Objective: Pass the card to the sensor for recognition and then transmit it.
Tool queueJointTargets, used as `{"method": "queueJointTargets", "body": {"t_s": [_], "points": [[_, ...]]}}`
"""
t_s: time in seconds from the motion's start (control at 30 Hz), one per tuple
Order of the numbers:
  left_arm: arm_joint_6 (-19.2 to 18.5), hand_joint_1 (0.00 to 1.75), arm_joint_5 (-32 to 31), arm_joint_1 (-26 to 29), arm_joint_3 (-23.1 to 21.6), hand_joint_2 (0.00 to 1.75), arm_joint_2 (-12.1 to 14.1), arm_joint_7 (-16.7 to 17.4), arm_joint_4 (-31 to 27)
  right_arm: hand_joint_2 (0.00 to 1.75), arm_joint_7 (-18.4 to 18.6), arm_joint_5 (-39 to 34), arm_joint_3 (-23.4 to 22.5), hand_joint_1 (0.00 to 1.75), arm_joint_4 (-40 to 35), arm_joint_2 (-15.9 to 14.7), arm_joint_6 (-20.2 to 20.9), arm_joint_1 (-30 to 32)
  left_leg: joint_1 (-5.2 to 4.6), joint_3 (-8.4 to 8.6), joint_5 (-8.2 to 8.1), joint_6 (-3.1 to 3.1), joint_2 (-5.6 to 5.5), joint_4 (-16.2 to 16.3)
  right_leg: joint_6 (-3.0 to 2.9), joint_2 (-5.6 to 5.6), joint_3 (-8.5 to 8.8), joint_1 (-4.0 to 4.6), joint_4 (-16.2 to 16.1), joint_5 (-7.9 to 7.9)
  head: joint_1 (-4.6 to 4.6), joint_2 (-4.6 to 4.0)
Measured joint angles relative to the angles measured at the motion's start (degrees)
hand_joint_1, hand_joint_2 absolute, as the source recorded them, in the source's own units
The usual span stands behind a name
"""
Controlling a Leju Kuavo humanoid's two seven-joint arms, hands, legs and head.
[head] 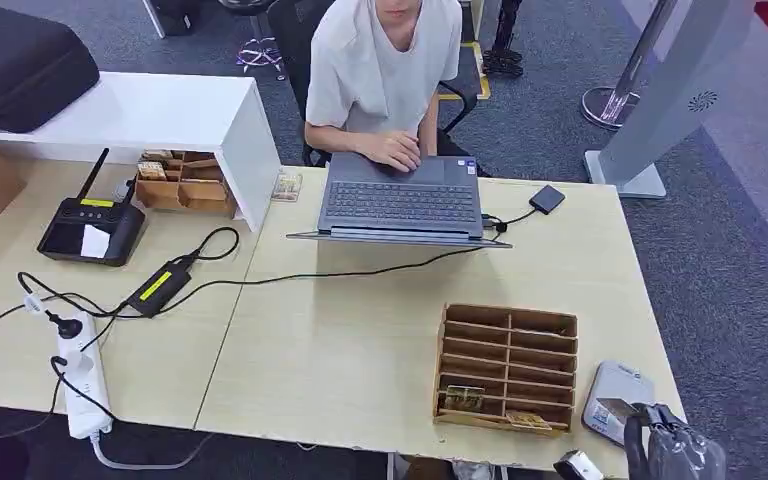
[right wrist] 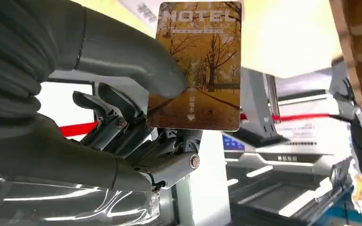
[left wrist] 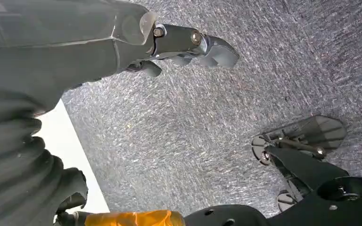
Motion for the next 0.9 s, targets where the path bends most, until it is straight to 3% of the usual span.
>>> {"method": "queueJointTargets", "body": {"t_s": [0.33,0.9], "points": [[0.0,0.00,0.0,0.0,0.8,1.75,-0.2,0.0,0.0,1.75,-0.2,0.5,-2.9,1.75,3.2,0.2,-0.6,-1.4,0.01,0.08,0.00,0.00,0.01,0.0,0.00,0.02,0.08,0.00,0.0,0.00,0.00,0.00],[0.0,0.00,0.1,0.0,1.0,1.75,-0.2,0.1,0.0,1.75,-0.2,0.4,-3.3,1.75,4.5,0.3,-0.6,-2.4,0.01,0.31,0.00,0.01,0.02,0.0,0.01,0.02,0.33,0.00,0.0,0.01,0.00,0.00]]}}
